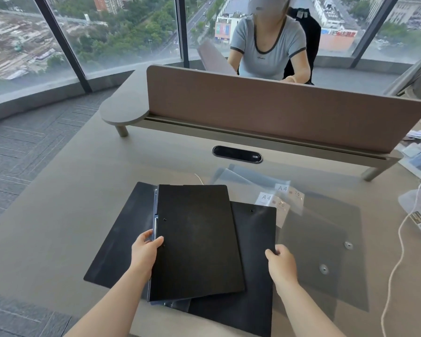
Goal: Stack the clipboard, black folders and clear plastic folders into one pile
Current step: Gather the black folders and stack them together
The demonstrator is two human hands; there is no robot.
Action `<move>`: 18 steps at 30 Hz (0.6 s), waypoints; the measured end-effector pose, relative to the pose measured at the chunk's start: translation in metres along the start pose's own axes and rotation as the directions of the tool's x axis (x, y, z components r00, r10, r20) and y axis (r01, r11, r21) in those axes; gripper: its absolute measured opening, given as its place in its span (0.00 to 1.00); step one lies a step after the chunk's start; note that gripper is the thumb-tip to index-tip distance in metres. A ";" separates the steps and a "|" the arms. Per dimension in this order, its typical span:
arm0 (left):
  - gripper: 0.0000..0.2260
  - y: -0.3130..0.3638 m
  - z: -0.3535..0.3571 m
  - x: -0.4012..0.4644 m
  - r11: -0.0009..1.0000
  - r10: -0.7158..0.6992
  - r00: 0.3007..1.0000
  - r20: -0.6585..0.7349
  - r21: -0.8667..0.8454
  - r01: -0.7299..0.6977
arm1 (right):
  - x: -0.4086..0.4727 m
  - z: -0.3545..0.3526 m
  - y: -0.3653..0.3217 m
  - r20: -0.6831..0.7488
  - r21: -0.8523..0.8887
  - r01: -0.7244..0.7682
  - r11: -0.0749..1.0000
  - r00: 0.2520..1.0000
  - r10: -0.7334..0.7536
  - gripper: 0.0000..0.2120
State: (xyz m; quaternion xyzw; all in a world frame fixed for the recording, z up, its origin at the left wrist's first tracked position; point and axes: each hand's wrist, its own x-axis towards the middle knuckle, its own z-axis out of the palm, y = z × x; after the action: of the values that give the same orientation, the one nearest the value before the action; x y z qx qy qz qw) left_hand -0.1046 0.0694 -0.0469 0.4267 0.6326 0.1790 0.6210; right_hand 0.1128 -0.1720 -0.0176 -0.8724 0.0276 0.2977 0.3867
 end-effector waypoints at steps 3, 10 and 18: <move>0.19 0.001 -0.001 0.003 1.000 -0.005 1.000 -0.006 -0.013 0.005 | -0.002 -0.003 -0.006 -0.031 0.047 0.066 0.997 0.997 -0.064 0.06; 0.21 0.013 -0.013 0.006 0.997 -0.024 0.999 -0.031 -0.078 0.021 | 0.007 -0.032 -0.042 -0.169 0.045 0.233 0.971 0.960 -0.222 0.05; 0.22 0.020 -0.014 0.007 0.990 -0.042 0.999 -0.022 -0.135 0.039 | 0.011 -0.081 -0.102 -0.217 0.079 0.388 0.918 0.906 -0.364 0.07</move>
State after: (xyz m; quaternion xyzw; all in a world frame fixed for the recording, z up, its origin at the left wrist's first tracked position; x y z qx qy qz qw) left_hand -0.1104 0.0904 -0.0342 0.3687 0.6352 0.2141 0.6440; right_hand 0.1910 -0.1547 0.0865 -0.8616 -0.0851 0.1270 0.4840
